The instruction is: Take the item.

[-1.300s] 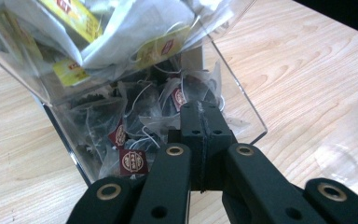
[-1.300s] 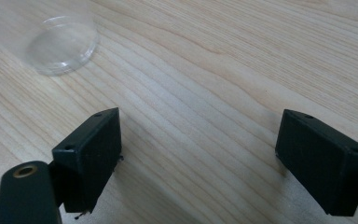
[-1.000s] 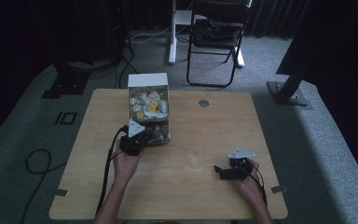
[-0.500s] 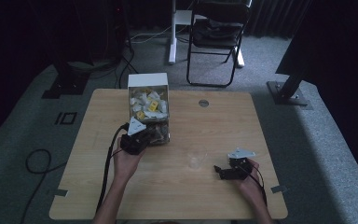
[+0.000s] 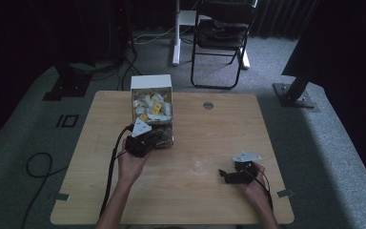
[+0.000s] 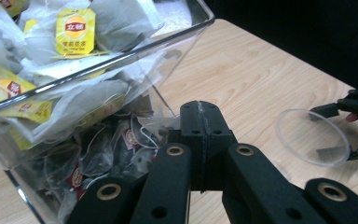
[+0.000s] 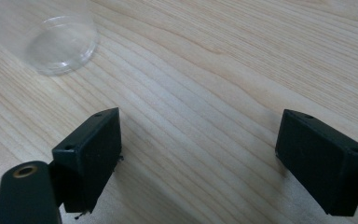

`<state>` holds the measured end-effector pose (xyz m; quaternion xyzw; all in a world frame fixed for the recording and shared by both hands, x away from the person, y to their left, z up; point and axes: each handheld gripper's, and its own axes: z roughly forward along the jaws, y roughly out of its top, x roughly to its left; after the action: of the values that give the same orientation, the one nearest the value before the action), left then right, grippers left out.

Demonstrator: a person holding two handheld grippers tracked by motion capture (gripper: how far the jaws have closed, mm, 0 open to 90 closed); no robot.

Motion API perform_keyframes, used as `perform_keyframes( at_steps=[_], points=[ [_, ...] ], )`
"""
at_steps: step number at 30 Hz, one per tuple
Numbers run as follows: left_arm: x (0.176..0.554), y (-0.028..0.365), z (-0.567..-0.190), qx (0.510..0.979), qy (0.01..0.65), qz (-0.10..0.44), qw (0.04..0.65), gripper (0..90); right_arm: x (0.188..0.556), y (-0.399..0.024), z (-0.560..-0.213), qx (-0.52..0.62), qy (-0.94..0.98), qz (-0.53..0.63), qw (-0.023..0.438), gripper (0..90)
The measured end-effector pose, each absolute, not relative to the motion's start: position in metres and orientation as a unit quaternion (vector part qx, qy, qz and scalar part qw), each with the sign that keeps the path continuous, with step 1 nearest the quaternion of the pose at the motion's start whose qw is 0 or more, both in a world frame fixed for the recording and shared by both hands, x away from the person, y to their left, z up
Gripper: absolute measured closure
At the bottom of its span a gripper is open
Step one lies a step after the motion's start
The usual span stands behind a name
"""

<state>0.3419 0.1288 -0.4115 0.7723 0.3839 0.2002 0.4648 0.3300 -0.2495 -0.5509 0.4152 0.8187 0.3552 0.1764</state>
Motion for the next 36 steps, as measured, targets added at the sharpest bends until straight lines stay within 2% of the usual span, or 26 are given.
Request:
perform_keyframes(
  at_steps=[36],
  points=[
    [0.337, 0.11, -0.399, 0.775, 0.358, 0.18, 0.488, 90.0, 0.33, -0.249, -0.551, 0.413, 0.82, 0.355, 0.176, 14.1]
  ],
)
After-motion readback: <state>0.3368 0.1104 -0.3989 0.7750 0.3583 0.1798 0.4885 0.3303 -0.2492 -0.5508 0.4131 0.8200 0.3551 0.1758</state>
